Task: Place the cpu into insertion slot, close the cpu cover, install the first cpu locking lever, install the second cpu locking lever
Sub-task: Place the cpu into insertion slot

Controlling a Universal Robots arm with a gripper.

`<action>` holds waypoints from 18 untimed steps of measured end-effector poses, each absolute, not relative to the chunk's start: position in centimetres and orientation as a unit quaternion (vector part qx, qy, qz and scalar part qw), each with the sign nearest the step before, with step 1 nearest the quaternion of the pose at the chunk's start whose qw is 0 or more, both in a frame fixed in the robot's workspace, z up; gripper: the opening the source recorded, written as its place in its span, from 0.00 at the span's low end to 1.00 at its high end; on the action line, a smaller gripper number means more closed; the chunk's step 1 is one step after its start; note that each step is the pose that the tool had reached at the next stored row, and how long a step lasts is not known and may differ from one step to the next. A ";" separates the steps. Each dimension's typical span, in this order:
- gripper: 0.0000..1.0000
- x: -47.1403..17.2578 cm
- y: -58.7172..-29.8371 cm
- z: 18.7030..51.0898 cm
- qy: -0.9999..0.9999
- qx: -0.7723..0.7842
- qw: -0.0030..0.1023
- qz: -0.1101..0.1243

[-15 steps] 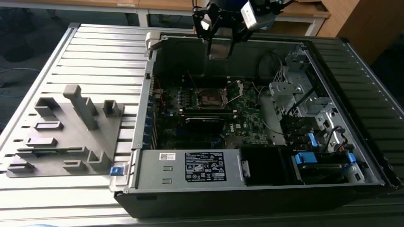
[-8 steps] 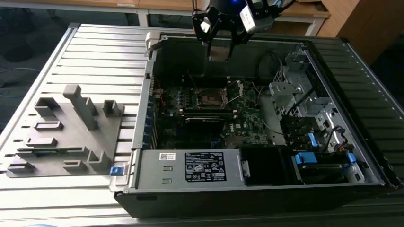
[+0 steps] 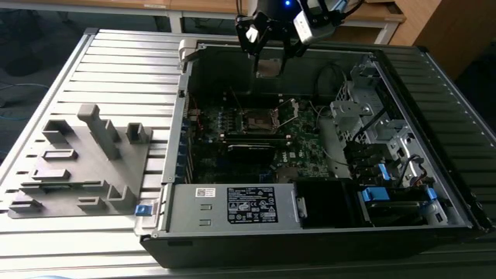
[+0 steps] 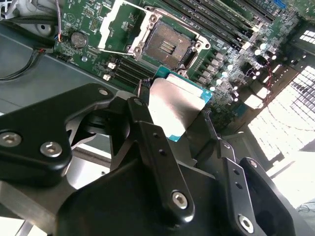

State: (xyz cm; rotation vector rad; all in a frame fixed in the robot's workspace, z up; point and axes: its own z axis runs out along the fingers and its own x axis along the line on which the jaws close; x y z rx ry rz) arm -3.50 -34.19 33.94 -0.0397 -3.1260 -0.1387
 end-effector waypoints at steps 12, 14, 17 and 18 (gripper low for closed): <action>0.54 -3.5 -34.2 33.1 -0.999 -0.013 0.006 -0.043; 0.54 -3.5 -34.2 33.1 -0.999 -0.013 0.006 -0.043; 0.54 -3.5 -34.2 33.1 -0.999 -0.013 0.006 -0.043; 0.54 -3.5 -34.2 33.1 -0.999 -0.013 0.006 -0.043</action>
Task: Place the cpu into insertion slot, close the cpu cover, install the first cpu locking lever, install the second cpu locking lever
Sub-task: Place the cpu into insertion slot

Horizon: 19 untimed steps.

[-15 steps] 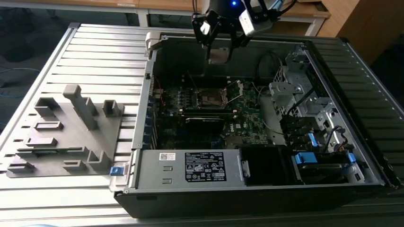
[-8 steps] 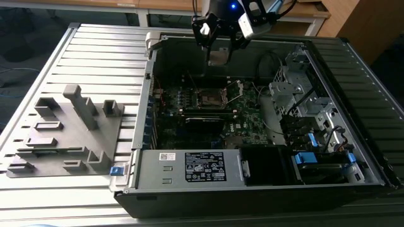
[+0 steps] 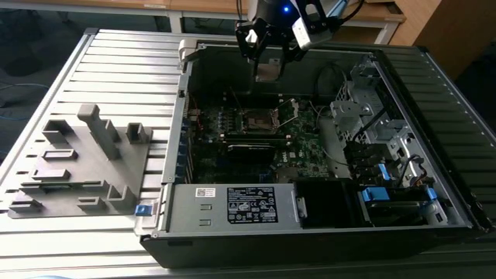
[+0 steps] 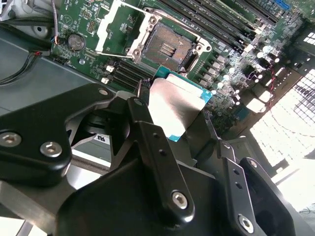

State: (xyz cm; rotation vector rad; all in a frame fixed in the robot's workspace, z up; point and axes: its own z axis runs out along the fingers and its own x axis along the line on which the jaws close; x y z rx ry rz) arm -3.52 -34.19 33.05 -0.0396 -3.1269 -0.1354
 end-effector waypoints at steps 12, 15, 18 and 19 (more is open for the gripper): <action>0.54 -3.5 -34.2 32.7 -0.999 -0.013 0.006 -0.043; 0.54 -3.5 -34.2 32.7 -0.999 -0.013 0.006 -0.043; 0.54 -3.5 -34.2 32.6 -0.999 -0.013 0.006 -0.043; 0.54 -3.5 -34.2 32.6 -0.999 -0.013 0.006 -0.043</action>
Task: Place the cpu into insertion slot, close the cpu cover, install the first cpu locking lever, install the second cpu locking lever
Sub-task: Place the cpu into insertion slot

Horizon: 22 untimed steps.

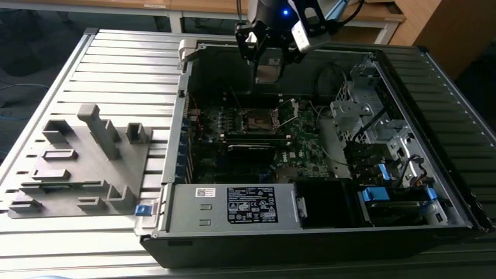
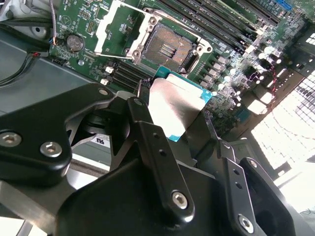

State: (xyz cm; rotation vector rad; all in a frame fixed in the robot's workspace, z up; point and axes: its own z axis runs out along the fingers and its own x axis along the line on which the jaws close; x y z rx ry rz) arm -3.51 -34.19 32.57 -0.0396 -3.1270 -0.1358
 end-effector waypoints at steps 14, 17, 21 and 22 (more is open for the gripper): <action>0.54 -3.5 -34.2 32.4 -0.999 -0.013 0.006 -0.043; 0.54 -3.5 -34.2 32.4 -0.999 -0.013 0.006 -0.043; 0.54 -3.5 -34.2 32.3 -0.999 -0.013 0.006 -0.043; 0.54 -3.5 -34.2 32.2 -0.999 -0.013 0.006 -0.043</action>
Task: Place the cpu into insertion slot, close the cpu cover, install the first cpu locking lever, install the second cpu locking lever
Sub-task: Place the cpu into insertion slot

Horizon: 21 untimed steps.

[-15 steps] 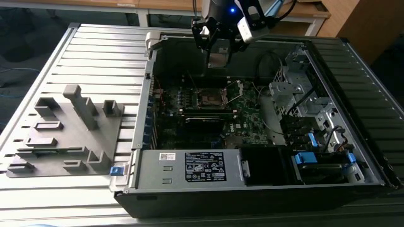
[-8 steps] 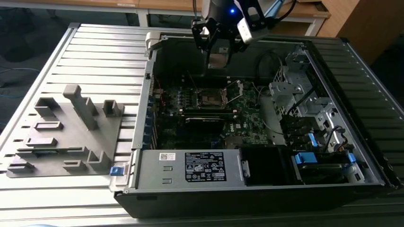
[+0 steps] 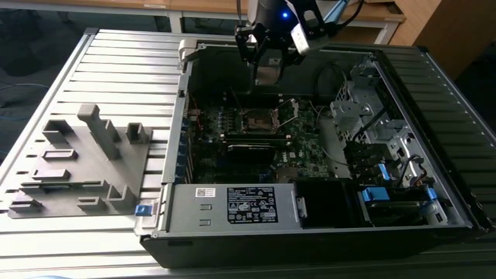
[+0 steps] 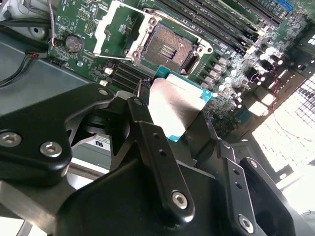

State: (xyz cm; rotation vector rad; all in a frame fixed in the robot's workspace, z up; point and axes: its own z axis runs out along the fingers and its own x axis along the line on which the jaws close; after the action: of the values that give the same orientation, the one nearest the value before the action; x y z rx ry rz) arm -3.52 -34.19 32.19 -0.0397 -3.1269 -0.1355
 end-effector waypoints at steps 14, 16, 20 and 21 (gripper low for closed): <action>0.54 -3.5 -34.2 31.9 -0.999 -0.013 0.006 -0.043; 0.54 -3.5 -34.2 31.8 -0.999 -0.013 0.006 -0.043; 0.54 -3.5 -34.2 31.6 -0.999 -0.013 0.006 -0.043; 0.54 -3.5 -34.2 31.5 -0.999 -0.013 0.006 -0.043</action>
State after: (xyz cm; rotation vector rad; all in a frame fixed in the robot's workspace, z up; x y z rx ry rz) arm -3.52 -34.19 31.46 -0.0397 -3.1270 -0.1355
